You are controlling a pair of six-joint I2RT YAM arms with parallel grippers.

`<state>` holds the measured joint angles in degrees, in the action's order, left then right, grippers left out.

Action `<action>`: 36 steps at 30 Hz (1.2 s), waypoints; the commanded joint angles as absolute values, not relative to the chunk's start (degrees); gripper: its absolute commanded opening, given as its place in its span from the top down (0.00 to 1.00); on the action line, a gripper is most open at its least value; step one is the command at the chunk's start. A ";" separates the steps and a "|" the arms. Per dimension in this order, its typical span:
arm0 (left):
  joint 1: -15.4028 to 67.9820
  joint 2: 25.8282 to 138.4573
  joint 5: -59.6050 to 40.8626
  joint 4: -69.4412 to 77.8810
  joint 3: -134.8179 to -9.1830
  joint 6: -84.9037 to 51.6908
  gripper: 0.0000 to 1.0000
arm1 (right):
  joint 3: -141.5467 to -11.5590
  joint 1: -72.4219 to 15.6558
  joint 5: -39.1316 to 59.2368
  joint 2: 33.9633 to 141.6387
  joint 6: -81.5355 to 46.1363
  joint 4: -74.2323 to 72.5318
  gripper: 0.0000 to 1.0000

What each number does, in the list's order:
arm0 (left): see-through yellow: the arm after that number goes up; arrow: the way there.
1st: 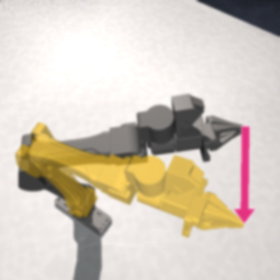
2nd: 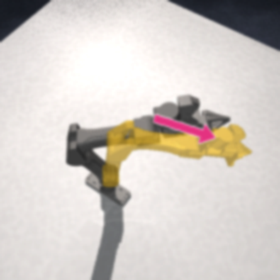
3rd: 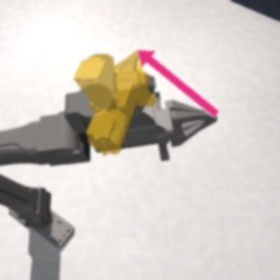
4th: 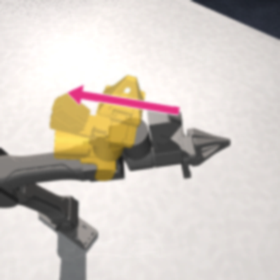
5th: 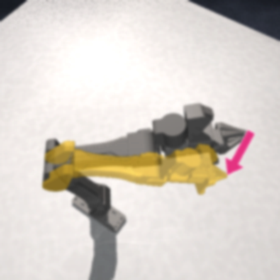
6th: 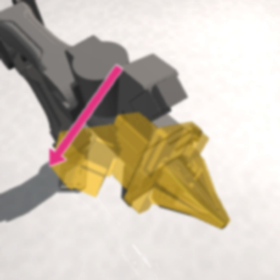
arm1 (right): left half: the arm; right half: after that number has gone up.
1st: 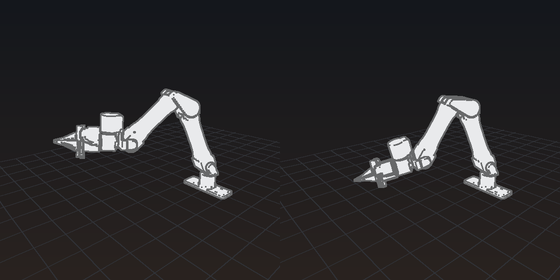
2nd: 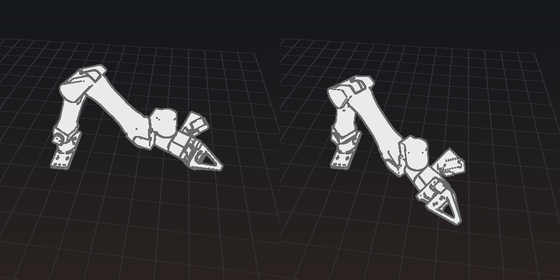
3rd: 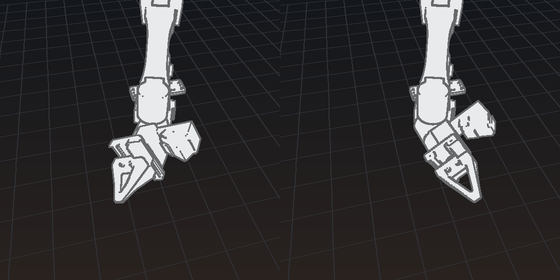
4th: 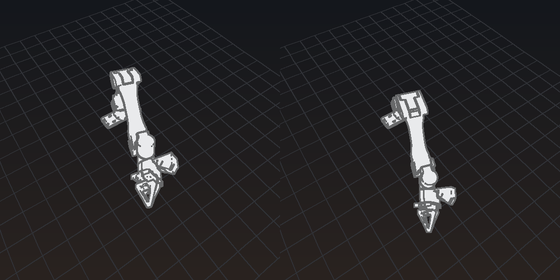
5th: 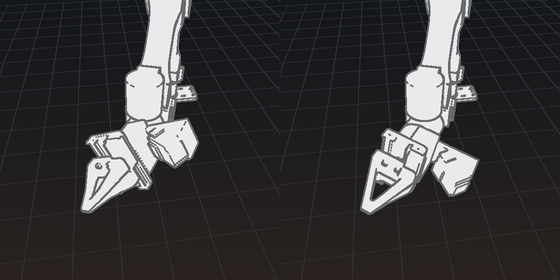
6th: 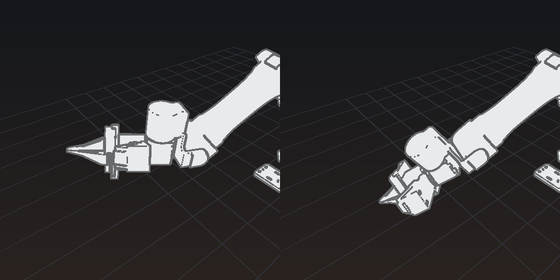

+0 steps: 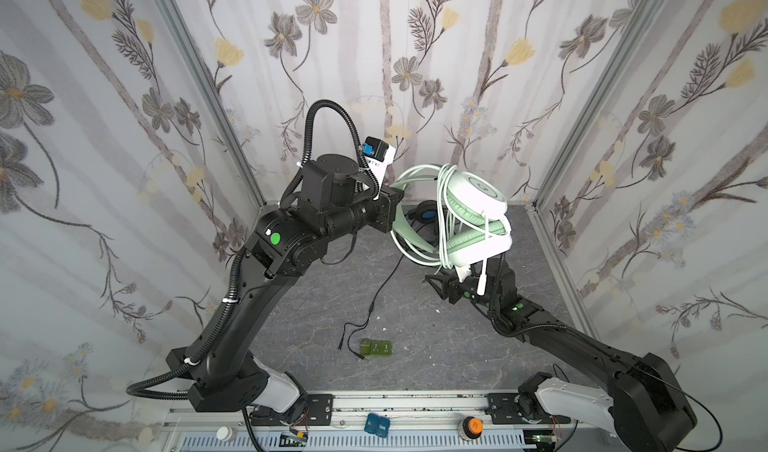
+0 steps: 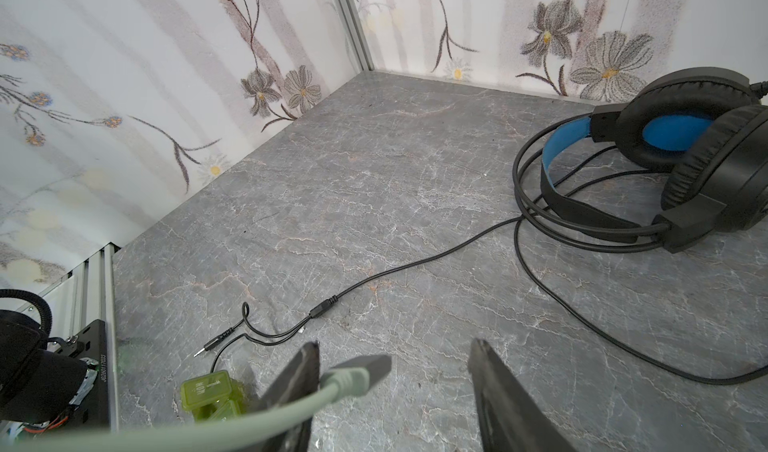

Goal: Wrap the headphones

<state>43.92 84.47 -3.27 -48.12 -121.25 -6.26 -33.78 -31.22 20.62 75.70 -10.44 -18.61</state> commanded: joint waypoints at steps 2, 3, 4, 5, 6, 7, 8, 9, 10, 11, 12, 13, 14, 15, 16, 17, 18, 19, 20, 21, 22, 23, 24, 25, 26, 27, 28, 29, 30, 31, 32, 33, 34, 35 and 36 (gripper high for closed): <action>43.97 84.03 -4.30 -42.87 -121.39 -8.79 1.00 | -34.01 -31.29 22.12 76.83 -11.71 -22.82 0.38; 43.93 84.05 -4.26 -42.88 -121.46 -8.87 1.00 | -34.09 -31.25 22.62 77.24 -11.86 -23.27 0.37; 43.87 84.11 -4.22 -42.89 -121.46 -8.88 1.00 | -34.18 -31.29 22.71 77.55 -11.87 -23.29 0.37; 43.86 84.11 -4.23 -42.89 -121.55 -8.88 1.00 | -34.15 -31.27 22.70 77.84 -11.82 -23.21 0.36; 43.92 84.18 -4.22 -42.87 -121.55 -8.99 1.00 | -34.14 -31.25 22.68 78.08 -11.65 -23.11 0.36; 43.89 84.24 -4.17 -42.80 -121.56 -8.97 1.00 | -33.93 -31.29 22.65 78.30 -11.47 -23.12 0.37; 43.87 84.26 -4.21 -42.81 -121.64 -9.03 1.00 | -33.86 -31.29 22.72 78.46 -11.43 -23.22 0.39; 43.88 84.28 -4.22 -42.92 -121.68 -8.99 1.00 | -33.85 -31.22 22.84 78.58 -11.30 -23.14 0.42; 43.91 84.37 -4.17 -42.89 -121.77 -8.97 1.00 | -33.84 -31.21 23.03 78.58 -11.25 -23.14 0.45; 43.88 84.33 -4.22 -42.89 -121.82 -8.97 1.00 | -33.84 -31.28 23.11 78.66 -11.18 -23.24 0.49; 43.94 84.33 -4.11 -42.89 -121.82 -8.96 1.00 | -33.92 -31.22 23.20 78.73 -11.16 -23.22 0.54; 43.92 84.37 -4.13 -42.91 -121.82 -8.97 1.00 | -33.94 -31.27 23.27 78.79 -11.20 -23.41 0.60; 43.97 84.38 -4.13 -42.85 -121.77 -9.08 1.00 | -33.93 -31.16 23.42 78.90 -11.29 -23.54 0.66; 43.86 84.40 -4.08 -42.90 -121.73 -9.12 1.00 | -34.07 -31.29 23.67 79.09 -11.25 -23.55 0.73; 43.86 84.38 -4.09 -42.93 -121.73 -9.21 1.00 | -34.12 -31.27 23.89 79.34 -11.21 -23.46 0.78; 43.83 84.38 -4.00 -42.76 -121.73 -9.27 1.00 | -34.27 -31.28 23.99 79.52 -11.16 -23.15 0.80; 43.80 84.47 -3.78 -42.79 -121.73 -9.40 1.00 | -34.45 -31.22 23.99 79.71 -11.09 -22.84 0.83; 43.82 84.46 -3.53 -42.72 -121.82 -9.57 1.00 | -34.37 -31.28 23.88 79.79 -10.94 -22.52 0.84; 43.77 84.46 -3.38 -42.64 -121.82 -9.73 1.00 | -34.29 -31.29 23.73 79.80 -10.89 -22.33 0.86; 43.62 84.51 -3.18 -42.50 -121.82 -10.05 1.00 | -34.23 -31.29 23.48 79.73 -10.81 -21.91 0.88; 43.38 84.47 -3.04 -42.46 -121.77 -10.47 1.00 | -34.19 -31.25 23.17 79.72 -10.73 -21.62 0.91; 43.13 84.46 -2.99 -42.29 -121.73 -10.91 1.00 | -34.08 -31.28 22.83 79.63 -10.59 -21.19 0.93; 42.90 84.46 -2.98 -42.10 -121.66 -11.27 1.00 | -34.03 -31.24 22.56 79.56 -10.47 -20.87 0.95; 42.68 84.46 -2.90 -41.71 -121.43 -11.70 1.00 | -34.02 -31.26 22.21 79.46 -10.37 -20.39 0.97; 42.48 84.40 -2.90 -41.19 -121.06 -12.30 1.00 | -34.09 -31.33 21.58 79.26 -10.28 -19.95 0.99; 42.15 84.46 -2.79 -40.76 -120.77 -12.87 1.00 | -34.18 -31.37 20.86 79.13 -10.24 -19.33 1.00; 41.80 84.48 -2.27 -40.22 -120.44 -13.99 1.00 | -33.99 -31.37 20.06 78.81 -10.20 -18.70 1.00; 41.35 84.67 -1.67 -39.68 -120.32 -15.21 1.00 | -33.84 -31.53 18.63 78.40 -10.12 -17.85 1.00; 41.01 84.85 -1.07 -39.27 -120.32 -16.17 1.00 | -33.77 -31.66 17.49 77.98 -10.11 -17.17 1.00; 40.63 85.13 -0.19 -38.88 -120.39 -17.29 1.00 | -33.22 -31.93 16.48 77.35 -10.11 -16.62 1.00; 40.32 85.53 0.45 -38.39 -120.45 -18.50 1.00 | -32.83 -32.23 14.97 76.65 -10.19 -16.08 1.00; 40.03 85.94 0.85 -37.99 -120.53 -19.59 1.00 | -32.36 -32.58 14.01 76.10 -10.29 -15.74 1.00; 39.76 86.36 1.43 -37.61 -120.54 -20.82 1.00 | -31.80 -33.06 12.92 75.25 -10.55 -15.46 1.00; 39.42 86.85 1.89 -37.21 -120.50 -21.94 1.00 | -31.30 -33.58 11.52 74.47 -10.93 -15.00 1.00; 39.23 87.29 2.51 -37.03 -120.52 -22.94 1.00 | -30.82 -34.12 10.59 73.85 -11.22 -14.66 1.00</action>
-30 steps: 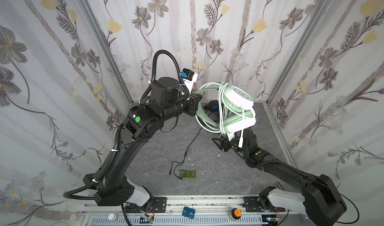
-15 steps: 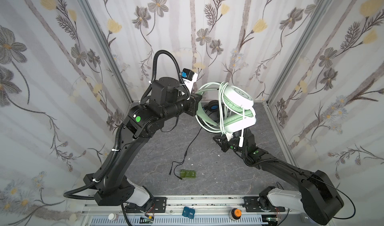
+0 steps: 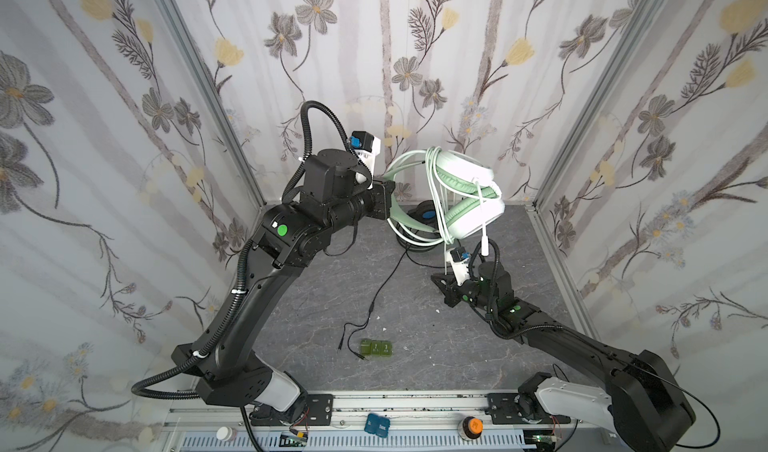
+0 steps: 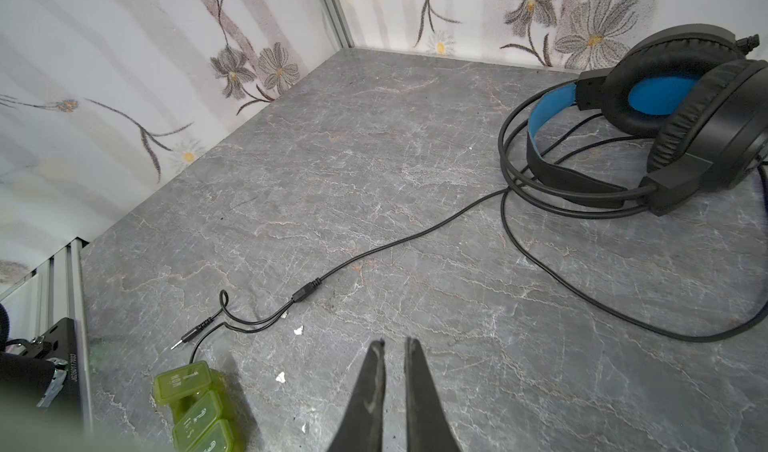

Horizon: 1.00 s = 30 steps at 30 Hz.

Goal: Wrap the headphones
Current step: 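Pull the cable toward the robot with the right gripper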

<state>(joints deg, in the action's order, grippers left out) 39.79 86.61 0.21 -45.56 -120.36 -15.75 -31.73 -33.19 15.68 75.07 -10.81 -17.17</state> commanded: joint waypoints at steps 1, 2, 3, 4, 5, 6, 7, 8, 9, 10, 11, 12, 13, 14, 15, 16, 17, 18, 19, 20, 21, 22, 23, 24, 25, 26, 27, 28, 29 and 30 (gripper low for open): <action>38.96 87.79 3.04 -36.69 -120.52 -24.04 1.00 | -30.46 -34.84 9.11 73.24 -11.57 -14.16 1.00; 38.78 88.26 3.52 -36.36 -120.50 -24.69 1.00 | -30.07 -35.39 7.58 72.65 -11.98 -13.62 1.00; 38.65 88.73 4.17 -36.17 -120.50 -25.02 1.00 | -29.77 -35.87 6.67 72.07 -12.19 -13.17 1.00; 38.55 89.26 4.98 -36.12 -120.50 -25.19 1.00 | -29.62 -36.49 5.45 71.37 -12.39 -12.45 1.00; 38.43 89.67 5.97 -36.12 -120.50 -25.26 1.00 | -29.62 -37.24 4.31 70.61 -12.39 -11.60 1.00; 38.32 90.03 7.08 -36.04 -120.36 -25.24 1.00 | -29.66 -38.01 3.10 70.05 -12.40 -10.51 1.00; 38.18 90.41 8.42 -35.74 -120.09 -25.06 1.00 | -29.71 -38.86 1.84 69.20 -12.31 -9.30 1.00; 38.08 90.69 9.95 -35.31 -119.70 -24.59 1.00 | -29.88 -39.71 0.45 68.35 -12.30 -8.10 1.00; 38.05 90.92 11.38 -34.72 -119.19 -24.14 1.00 | -29.88 -40.46 -0.64 67.56 -12.37 -7.20 1.00; 38.10 90.98 13.24 -33.82 -118.34 -23.47 1.00 | -29.83 -41.34 -2.01 66.56 -12.57 -5.89 1.00; 38.07 90.97 14.89 -32.58 -117.03 -22.78 1.00 | -29.88 -42.17 -3.27 65.61 -12.86 -4.81 1.00; 38.00 90.97 15.97 -31.56 -116.09 -22.07 1.00 | -29.88 -42.88 -4.10 64.73 -13.15 -3.79 1.00; 37.98 91.18 17.22 -30.76 -115.23 -21.36 1.00 | -29.96 -43.68 -5.17 63.84 -13.52 -2.73 1.00; 37.97 91.64 18.46 -30.69 -115.01 -20.83 1.00 | -29.97 -44.57 -6.05 63.02 -13.92 -1.73 1.00; 37.97 92.15 19.16 -30.64 -114.93 -20.39 1.00 | -29.97 -45.47 -6.72 62.36 -13.97 -0.95 1.00; 37.97 92.63 20.09 -30.39 -114.60 -19.69 1.00 | -30.24 -46.67 -7.77 61.71 -14.05 0.02 1.00; 37.97 92.95 20.72 -29.97 -114.11 -19.22 1.00 | -30.66 -48.03 -9.00 61.28 -14.07 1.18 1.00; 37.97 93.22 21.47 -29.67 -113.68 -18.57 1.00 | -31.07 -49.67 -10.12 61.18 -14.06 2.41 1.00; 37.97 93.56 22.41 -29.38 -113.23 -17.94 1.00 | -31.71 -50.93 -11.21 60.97 -14.06 3.76 1.00; 37.99 94.07 23.47 -29.33 -112.84 -17.27 1.00 | -32.45 -52.12 -12.37 60.93 -14.06 5.16 1.00; 37.98 94.41 24.46 -29.33 -112.57 -16.70 1.00 | -33.11 -53.24 -13.17 60.90 -13.91 6.26 1.00; 37.97 94.89 25.29 -29.29 -112.34 -16.13 1.00 | -33.99 -54.58 -14.39 60.87 -13.73 7.55 1.00; 37.92 95.36 26.41 -29.19 -111.90 -15.33 1.00 | -35.06 -55.94 -15.57 60.96 -13.55 8.96 1.00; 37.97 95.78 27.10 -29.19 -111.60 -14.73 1.00 | -36.02 -57.13 -16.61 61.08 -13.32 10.16 1.00; 37.97 96.30 28.18 -29.31 -111.16 -14.00 1.00 | -37.15 -58.23 -17.52 61.31 -13.19 11.68 1.00; 37.98 96.73 29.41 -29.40 -110.74 -13.30 1.00 | -38.54 -59.41 -18.61 61.50 -13.03 13.13 1.00; 37.89 97.29 30.24 -29.66 -110.42 -12.81 1.00 | -39.73 -60.34 -19.47 61.69 -12.82 14.61 1.00; 37.88 97.75 31.14 -29.87 -110.04 -12.22 1.00 | -41.32 -61.54 -20.44 61.81 -12.53 16.12 1.00; 37.86 98.11 31.82 -29.81 -109.58 -11.51 1.00 | -42.41 -62.61 -21.36 62.02 -12.25 17.89 1.00; 37.85 98.44 32.12 -30.08 -109.35 -11.11 1.00 | -44.77 -63.42 -22.18 62.15 -12.00 19.24 1.00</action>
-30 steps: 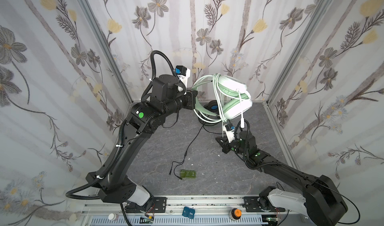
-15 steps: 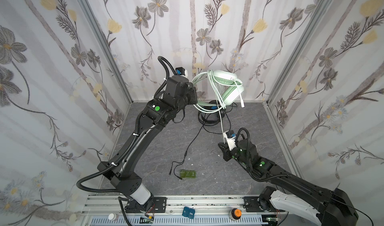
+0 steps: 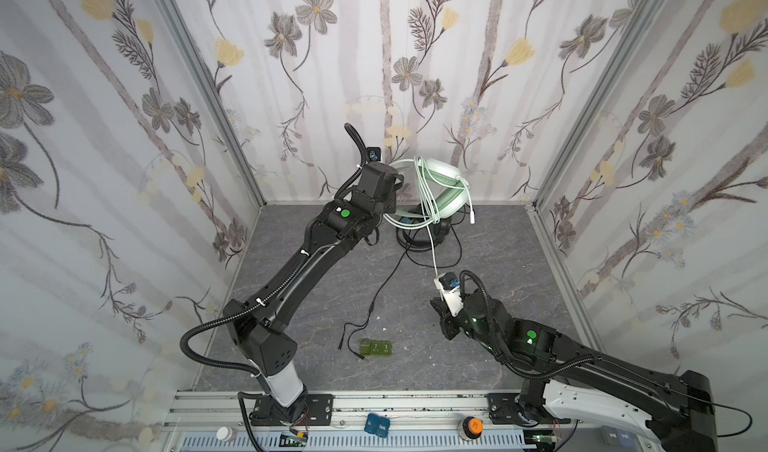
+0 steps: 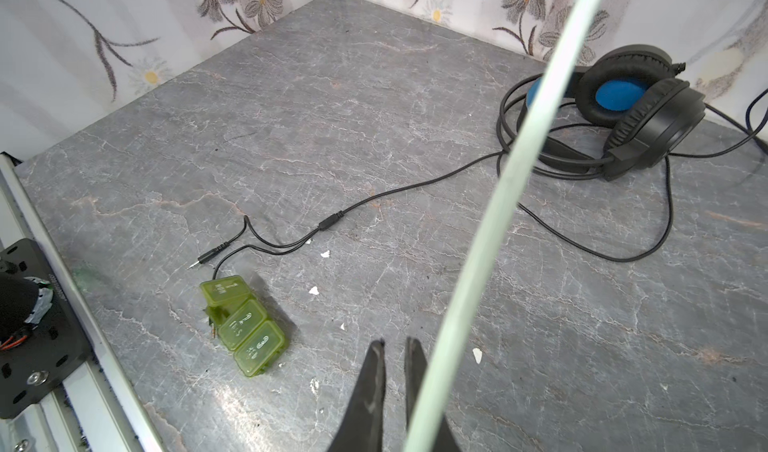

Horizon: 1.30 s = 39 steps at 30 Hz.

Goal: Wrap the headphones

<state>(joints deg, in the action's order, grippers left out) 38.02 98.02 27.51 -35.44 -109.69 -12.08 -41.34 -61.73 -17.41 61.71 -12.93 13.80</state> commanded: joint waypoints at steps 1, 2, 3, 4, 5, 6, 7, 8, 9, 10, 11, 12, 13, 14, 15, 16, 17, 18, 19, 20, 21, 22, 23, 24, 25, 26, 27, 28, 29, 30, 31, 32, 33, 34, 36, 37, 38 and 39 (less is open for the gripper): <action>37.84 98.82 32.66 -30.59 -109.33 -10.83 1.00 | -46.38 -64.20 -23.00 62.39 -11.56 21.01 1.00; 37.86 99.25 32.94 -31.03 -109.18 -10.56 1.00 | -47.93 -64.70 -23.71 62.64 -11.23 22.81 1.00; 37.88 99.44 33.03 -31.46 -109.02 -10.46 1.00 | -49.26 -65.06 -24.46 62.86 -10.94 24.29 1.00; 37.88 99.56 32.95 -31.80 -108.71 -10.32 1.00 | -50.67 -65.28 -25.17 63.04 -10.56 25.83 1.00; 37.88 99.51 32.72 -31.92 -108.24 -10.09 1.00 | -51.94 -65.30 -25.72 63.03 -9.93 26.93 1.00; 37.91 99.32 32.42 -31.99 -107.78 -9.67 1.00 | -52.92 -65.35 -26.46 63.04 -9.20 27.78 1.00; 38.07 99.04 32.10 -31.95 -107.29 -9.00 1.00 | -53.88 -65.33 -27.48 62.93 -8.24 28.44 1.00; 38.29 98.71 32.17 -32.04 -106.77 -8.14 1.00 | -55.01 -65.30 -28.41 62.93 -7.36 29.13 1.00; 38.55 98.36 32.09 -31.87 -106.16 -7.21 1.00 | -56.16 -65.26 -29.34 63.15 -6.82 29.60 1.00; 38.88 97.79 31.73 -31.73 -105.31 -6.26 1.00 | -57.60 -65.22 -30.27 63.42 -5.96 30.20 1.00; 39.24 97.16 31.34 -31.60 -104.42 -5.11 1.00 | -59.09 -65.13 -31.16 63.98 -5.13 30.71 1.00; 39.72 96.56 31.16 -31.41 -103.71 -4.00 1.00 | -60.48 -65.00 -31.73 64.64 -4.36 31.01 1.00; 40.28 96.02 30.71 -31.47 -102.90 -2.51 1.00 | -62.21 -64.82 -32.18 65.58 -3.41 31.55 1.00; 40.96 95.59 30.49 -31.91 -102.35 -1.16 1.00 | -64.07 -64.66 -32.44 66.78 -2.29 32.03 1.00; 41.54 95.28 30.29 -32.71 -101.94 -0.20 1.00 | -65.86 -64.50 -32.70 67.84 -1.24 32.48 1.00; 42.10 94.89 29.86 -33.71 -101.51 0.67 1.00 | -68.04 -64.41 -33.34 69.29 -0.11 33.31 1.00; 42.64 94.38 29.04 -34.80 -100.90 1.48 1.00 | -70.42 -64.28 -34.31 70.78 0.93 34.31 1.00; 43.07 93.78 28.55 -35.57 -100.22 2.15 1.00 | -72.43 -64.20 -35.03 71.94 2.15 35.33 1.00; 43.57 92.81 27.80 -36.06 -98.98 3.03 1.00 | -74.69 -64.03 -35.91 73.44 3.55 36.32 1.00; 44.00 91.75 27.23 -36.67 -97.82 3.58 1.00 | -76.71 -63.86 -37.00 74.67 5.00 37.29 1.00; 44.27 90.82 26.85 -37.27 -96.77 3.89 1.00 | -78.39 -63.55 -37.57 75.45 6.24 38.02 1.00; 44.37 89.66 26.51 -38.05 -95.50 4.13 1.00 | -80.23 -63.00 -37.87 76.21 7.71 38.67 1.00; 44.57 88.44 26.10 -38.48 -94.06 4.59 1.00 | -81.96 -62.46 -37.44 76.86 8.83 39.16 1.00; 44.63 87.35 25.37 -38.60 -92.71 5.02 1.00 | -83.14 -61.86 -36.80 77.31 9.93 39.53 1.00; 44.68 85.82 23.91 -38.46 -91.03 5.90 1.00 | -84.38 -61.34 -36.22 77.87 11.19 39.93 1.00; 44.88 84.24 22.06 -38.22 -89.37 6.87 1.00 | -85.40 -60.95 -36.10 78.45 12.57 40.16 1.00; 45.00 82.93 20.12 -38.06 -87.95 8.12 1.00 | -85.98 -60.59 -35.87 78.93 13.68 40.39 1.00; 45.25 81.42 17.80 -37.84 -86.48 9.53 1.00 | -86.65 -60.16 -34.96 79.54 14.93 40.72 1.00; 45.43 80.07 15.82 -37.84 -85.21 10.69 1.00 | -87.23 -59.80 -34.65 80.24 15.89 41.08 1.00; 45.54 79.02 13.97 -38.15 -84.40 11.43 1.00 | -87.74 -59.51 -34.22 80.95 16.69 41.33 1.00; 45.53 78.36 12.74 -38.73 -83.96 12.00 1.00 | -88.11 -59.43 -33.90 81.34 17.22 41.50 1.00; 45.53 77.75 11.60 -39.49 -83.69 12.46 1.00 | -88.64 -59.24 -33.60 81.99 17.61 41.56 0.99; 45.51 77.27 10.28 -40.29 -83.67 12.76 1.00 | -89.17 -59.07 -32.94 82.49 17.83 41.82 0.99; 45.57 76.92 9.47 -40.79 -83.67 12.92 1.00 | -89.44 -58.92 -32.35 82.86 17.86 41.76 0.99; 45.83 76.30 8.37 -41.75 -83.67 13.34 1.00 | -89.49 -58.45 -30.59 83.48 17.71 41.85 0.99; 45.93 75.99 8.10 -41.90 -83.67 13.47 1.00 | -89.48 -58.29 -30.09 83.75 17.52 41.88 0.99; 45.99 75.63 7.94 -41.92 -83.67 13.45 1.00 | -89.27 -57.91 -29.35 84.00 17.28 42.01 0.99; 46.00 75.33 7.74 -41.92 -83.67 13.53 1.00 | -89.01 -57.70 -28.93 84.19 17.14 42.11 0.99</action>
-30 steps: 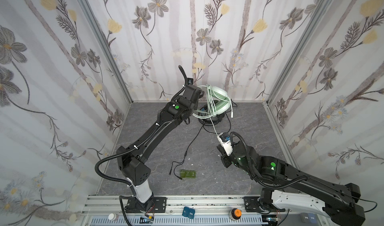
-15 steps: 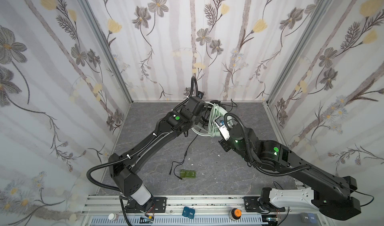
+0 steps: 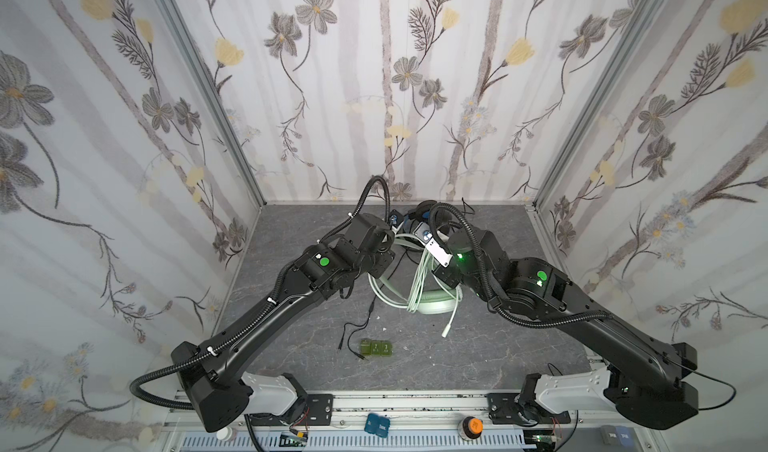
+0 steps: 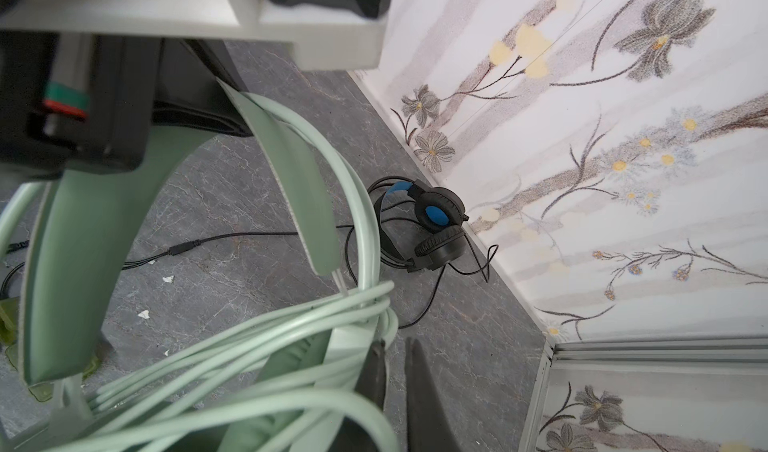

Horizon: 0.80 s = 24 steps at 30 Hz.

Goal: Wrap the headphones

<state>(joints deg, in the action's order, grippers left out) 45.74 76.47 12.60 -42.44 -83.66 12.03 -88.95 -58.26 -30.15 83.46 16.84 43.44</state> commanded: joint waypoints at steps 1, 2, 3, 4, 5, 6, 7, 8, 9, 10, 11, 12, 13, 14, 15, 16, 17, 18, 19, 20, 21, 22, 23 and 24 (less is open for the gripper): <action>45.98 75.19 7.60 -41.97 -83.67 13.68 1.00 | -88.72 -57.42 -28.72 84.33 16.92 42.10 0.98; 46.01 75.06 7.34 -42.08 -83.67 13.80 1.00 | -88.38 -57.06 -28.10 84.17 16.88 42.02 0.98; 45.98 74.92 6.90 -42.25 -83.84 13.93 1.00 | -87.87 -56.45 -27.40 84.12 16.80 41.89 0.98; 46.10 74.88 6.42 -42.38 -83.93 13.97 1.00 | -87.44 -55.95 -26.66 83.97 16.62 41.76 0.97; 46.14 74.88 5.81 -42.43 -84.10 14.19 1.00 | -87.00 -55.35 -25.30 83.77 16.55 41.58 0.96; 46.07 74.88 5.27 -42.30 -84.11 14.36 1.00 | -86.48 -54.82 -24.11 83.52 16.46 41.49 0.95; 46.12 74.88 4.70 -42.20 -84.11 14.49 1.00 | -85.95 -54.55 -23.57 83.29 16.36 41.29 0.94; 46.08 75.05 4.14 -42.18 -84.11 14.74 1.00 | -85.08 -54.21 -23.06 82.93 16.35 40.86 0.93; 46.08 75.27 3.89 -42.40 -84.19 14.97 1.00 | -83.88 -53.91 -22.60 82.46 16.28 40.44 0.93; 46.11 75.38 3.66 -42.51 -84.37 15.11 1.00 | -82.97 -53.66 -22.23 82.00 16.46 40.11 0.93; 46.15 75.44 3.40 -42.65 -84.46 15.25 1.00 | -81.89 -53.42 -21.66 81.47 16.51 39.76 0.92; 46.14 75.50 3.15 -42.60 -84.55 15.22 1.00 | -80.91 -53.10 -21.19 80.94 16.65 39.12 0.92; 46.10 75.46 2.88 -42.63 -84.63 15.21 1.00 | -80.19 -52.86 -20.72 80.50 16.85 38.77 0.91; 46.16 75.54 2.52 -42.63 -84.80 15.14 1.00 | -79.49 -52.59 -20.09 80.02 16.99 38.44 0.90; 46.10 75.50 2.23 -42.74 -84.94 15.04 1.00 | -78.81 -52.26 -19.30 79.60 17.21 38.17 0.89; 46.22 75.61 1.96 -42.79 -85.07 15.03 1.00 | -78.27 -51.90 -18.32 79.23 17.46 37.94 0.88; 46.14 75.65 1.93 -42.85 -85.16 15.03 1.00 | -77.54 -51.53 -17.54 78.82 17.64 37.45 0.86; 46.21 75.60 1.89 -42.98 -85.25 15.11 1.00 | -76.87 -51.17 -16.66 78.39 17.91 36.91 0.85; 46.18 75.67 1.85 -43.06 -85.38 15.12 1.00 | -76.24 -50.94 -16.01 78.07 18.24 36.40 0.83; 46.29 75.63 1.80 -43.22 -85.54 15.12 1.00 | -75.52 -50.65 -15.44 77.72 18.42 35.81 0.81; 46.23 75.65 1.76 -43.33 -85.68 15.20 1.00 | -74.94 -50.42 -14.93 77.36 18.71 35.21 0.79; 46.21 75.67 1.68 -43.42 -85.71 15.21 1.00 | -74.48 -50.11 -14.62 77.13 18.87 34.77 0.77; 46.15 75.63 1.74 -43.45 -85.77 15.27 1.00 | -74.19 -49.85 -14.23 77.04 18.98 34.40 0.75; 46.18 75.61 1.75 -43.59 -85.75 15.21 1.00 | -73.84 -49.51 -13.68 76.93 19.05 34.15 0.73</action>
